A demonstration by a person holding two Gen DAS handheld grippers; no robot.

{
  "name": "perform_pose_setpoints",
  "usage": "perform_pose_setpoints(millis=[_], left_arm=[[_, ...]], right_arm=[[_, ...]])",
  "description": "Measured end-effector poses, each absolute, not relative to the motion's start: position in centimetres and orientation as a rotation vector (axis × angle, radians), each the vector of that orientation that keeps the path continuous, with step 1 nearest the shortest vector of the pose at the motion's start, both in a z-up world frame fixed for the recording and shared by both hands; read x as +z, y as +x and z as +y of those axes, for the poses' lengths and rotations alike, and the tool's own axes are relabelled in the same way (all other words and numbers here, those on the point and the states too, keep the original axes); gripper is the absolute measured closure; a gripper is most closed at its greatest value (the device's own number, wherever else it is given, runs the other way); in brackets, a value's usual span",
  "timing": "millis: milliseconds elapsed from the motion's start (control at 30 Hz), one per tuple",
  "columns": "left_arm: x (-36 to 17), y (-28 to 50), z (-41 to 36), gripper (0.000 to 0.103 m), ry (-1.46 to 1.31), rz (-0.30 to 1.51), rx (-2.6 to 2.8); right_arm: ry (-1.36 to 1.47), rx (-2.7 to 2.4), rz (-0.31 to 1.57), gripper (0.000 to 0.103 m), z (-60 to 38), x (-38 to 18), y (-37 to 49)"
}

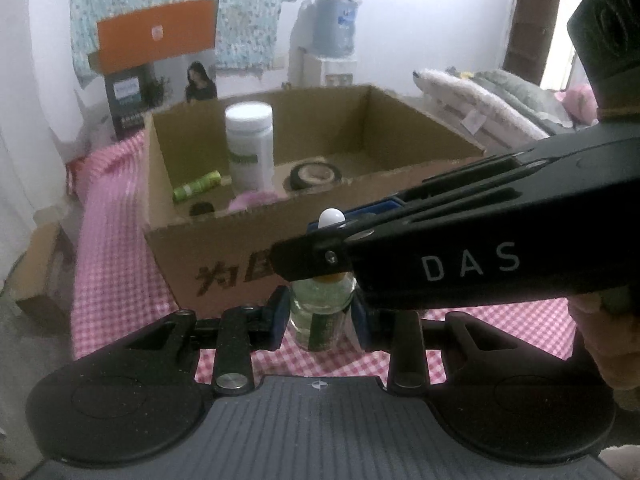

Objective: Organize rigid objects
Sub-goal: 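Carry the dropper bottle with the right gripper down into the box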

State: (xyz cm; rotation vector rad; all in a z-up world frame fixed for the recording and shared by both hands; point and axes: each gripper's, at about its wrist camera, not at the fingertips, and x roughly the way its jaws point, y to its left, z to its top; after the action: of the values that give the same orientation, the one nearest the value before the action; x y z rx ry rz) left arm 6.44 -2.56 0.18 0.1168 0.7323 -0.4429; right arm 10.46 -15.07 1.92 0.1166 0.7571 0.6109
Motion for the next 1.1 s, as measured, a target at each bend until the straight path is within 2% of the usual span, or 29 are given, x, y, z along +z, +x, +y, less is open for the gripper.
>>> perform_pose_setpoints(millis=[300, 600, 867, 1100], left_arm=[[6.1, 5.9, -3.4, 0.071, 0.137, 0.606, -0.427], [9.9, 11.7, -7.6, 0.071, 0.107, 0.587, -0.496], [8.5, 19.5, -12.8, 0.071, 0.075, 0.687, -0.550], [4.6, 25.0, -15.7, 0.071, 0.062, 0.818, -0.556]], right_arm=[[0.073, 0.661, 0.610, 0.080, -15.7, 7.3, 9.3], [0.085, 0.631, 0.585, 0.079, -20.0, 12.0, 14.2], [0.138, 0.553, 0.685, 0.080, -25.5, 11.5, 22.1], [0.139, 0.491, 0.797, 0.080, -28.4, 7.3, 27.9]])
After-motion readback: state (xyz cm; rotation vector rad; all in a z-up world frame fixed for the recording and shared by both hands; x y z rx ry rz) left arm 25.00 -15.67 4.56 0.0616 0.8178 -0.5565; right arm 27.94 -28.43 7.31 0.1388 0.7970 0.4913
